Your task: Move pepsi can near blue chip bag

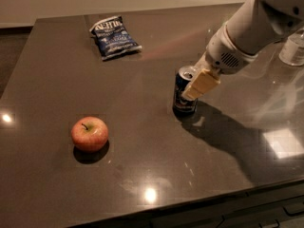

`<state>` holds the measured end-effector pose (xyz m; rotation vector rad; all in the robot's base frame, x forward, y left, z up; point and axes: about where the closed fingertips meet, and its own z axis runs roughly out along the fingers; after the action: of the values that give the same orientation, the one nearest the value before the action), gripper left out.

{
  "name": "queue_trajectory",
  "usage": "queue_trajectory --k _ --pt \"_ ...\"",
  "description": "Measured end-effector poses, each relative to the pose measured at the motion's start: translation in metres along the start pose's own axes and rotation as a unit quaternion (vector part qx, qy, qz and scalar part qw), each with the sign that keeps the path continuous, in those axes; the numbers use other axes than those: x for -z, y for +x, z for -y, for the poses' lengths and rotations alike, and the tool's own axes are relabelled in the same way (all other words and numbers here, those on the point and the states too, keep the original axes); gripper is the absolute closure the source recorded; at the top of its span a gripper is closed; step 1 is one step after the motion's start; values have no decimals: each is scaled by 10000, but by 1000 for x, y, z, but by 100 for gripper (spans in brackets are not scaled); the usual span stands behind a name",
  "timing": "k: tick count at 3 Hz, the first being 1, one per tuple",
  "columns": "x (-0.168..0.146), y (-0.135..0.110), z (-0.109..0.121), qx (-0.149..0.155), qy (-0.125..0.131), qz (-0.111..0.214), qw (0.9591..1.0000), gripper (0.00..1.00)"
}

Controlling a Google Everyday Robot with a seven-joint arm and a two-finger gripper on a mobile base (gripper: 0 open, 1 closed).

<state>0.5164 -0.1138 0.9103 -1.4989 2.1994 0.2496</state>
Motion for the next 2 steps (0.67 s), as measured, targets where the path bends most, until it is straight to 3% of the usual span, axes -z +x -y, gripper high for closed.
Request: queue_trajectory --k 2 --pt "10 -24 1 73 -165 235 9996 87"
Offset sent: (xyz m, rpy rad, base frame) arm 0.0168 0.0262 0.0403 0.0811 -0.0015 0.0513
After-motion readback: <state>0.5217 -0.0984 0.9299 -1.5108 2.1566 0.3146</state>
